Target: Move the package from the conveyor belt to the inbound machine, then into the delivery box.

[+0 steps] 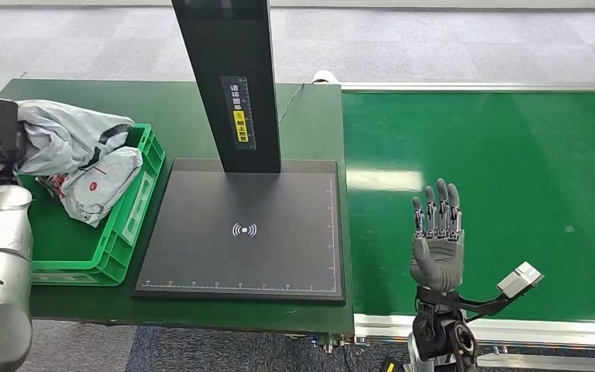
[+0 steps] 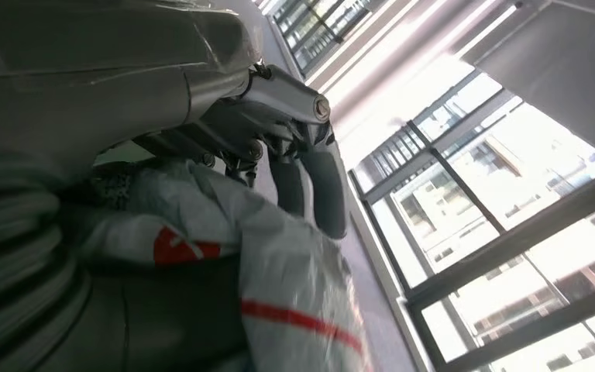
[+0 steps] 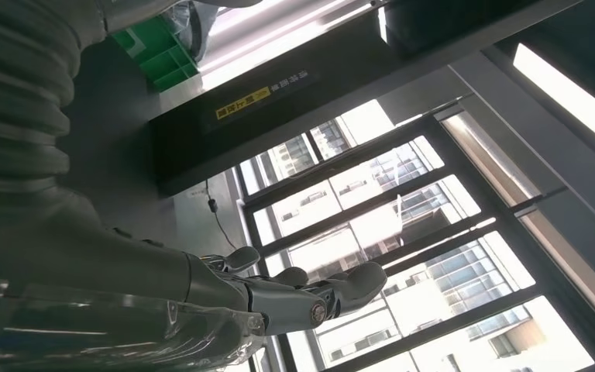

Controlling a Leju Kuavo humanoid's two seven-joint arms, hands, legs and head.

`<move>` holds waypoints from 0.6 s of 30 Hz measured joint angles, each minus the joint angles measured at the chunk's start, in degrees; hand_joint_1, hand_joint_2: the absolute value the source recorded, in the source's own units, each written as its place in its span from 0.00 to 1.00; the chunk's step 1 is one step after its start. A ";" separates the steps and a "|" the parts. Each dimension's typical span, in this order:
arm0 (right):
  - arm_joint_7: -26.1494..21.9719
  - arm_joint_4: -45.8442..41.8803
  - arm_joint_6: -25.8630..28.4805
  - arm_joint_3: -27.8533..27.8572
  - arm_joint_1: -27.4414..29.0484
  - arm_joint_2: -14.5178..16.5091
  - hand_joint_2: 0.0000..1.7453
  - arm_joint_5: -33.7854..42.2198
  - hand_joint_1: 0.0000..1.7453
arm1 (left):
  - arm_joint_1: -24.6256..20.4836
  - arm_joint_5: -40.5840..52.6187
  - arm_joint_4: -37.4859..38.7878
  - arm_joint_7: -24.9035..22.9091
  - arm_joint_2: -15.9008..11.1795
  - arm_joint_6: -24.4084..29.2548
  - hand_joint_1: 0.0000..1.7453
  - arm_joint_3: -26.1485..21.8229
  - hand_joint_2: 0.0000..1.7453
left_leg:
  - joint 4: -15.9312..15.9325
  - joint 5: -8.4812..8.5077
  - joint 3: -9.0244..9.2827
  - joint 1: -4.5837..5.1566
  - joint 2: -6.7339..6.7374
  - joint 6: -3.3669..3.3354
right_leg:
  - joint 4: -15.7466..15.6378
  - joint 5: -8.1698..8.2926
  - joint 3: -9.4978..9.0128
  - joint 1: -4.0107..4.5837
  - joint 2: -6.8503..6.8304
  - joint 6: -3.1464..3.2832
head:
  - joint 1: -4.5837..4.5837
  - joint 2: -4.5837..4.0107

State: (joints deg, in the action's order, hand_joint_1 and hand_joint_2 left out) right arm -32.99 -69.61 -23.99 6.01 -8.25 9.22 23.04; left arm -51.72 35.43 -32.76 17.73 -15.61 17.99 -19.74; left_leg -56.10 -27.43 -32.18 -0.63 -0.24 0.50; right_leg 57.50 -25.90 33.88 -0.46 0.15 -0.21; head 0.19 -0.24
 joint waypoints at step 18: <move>0.76 0.02 2.02 0.01 -0.13 0.34 1.00 -0.10 0.00 | 5.32 -7.20 -11.23 4.58 3.77 -1.22 0.00 5.36 1.00 | 0.01 0.00 -0.01 0.00 0.05 0.00 | 0.00 0.00 -0.04 0.00 0.03 0.00 | -0.01 0.00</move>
State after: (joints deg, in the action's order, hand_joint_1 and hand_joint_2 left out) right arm -32.23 -69.60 -21.97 6.02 -8.38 9.56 22.94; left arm -46.40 28.23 -43.99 22.31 -11.83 16.77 -14.38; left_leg -56.09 -27.43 -32.19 -0.64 -0.19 0.50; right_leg 57.50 -25.90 33.84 -0.46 0.18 -0.21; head 0.18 -0.24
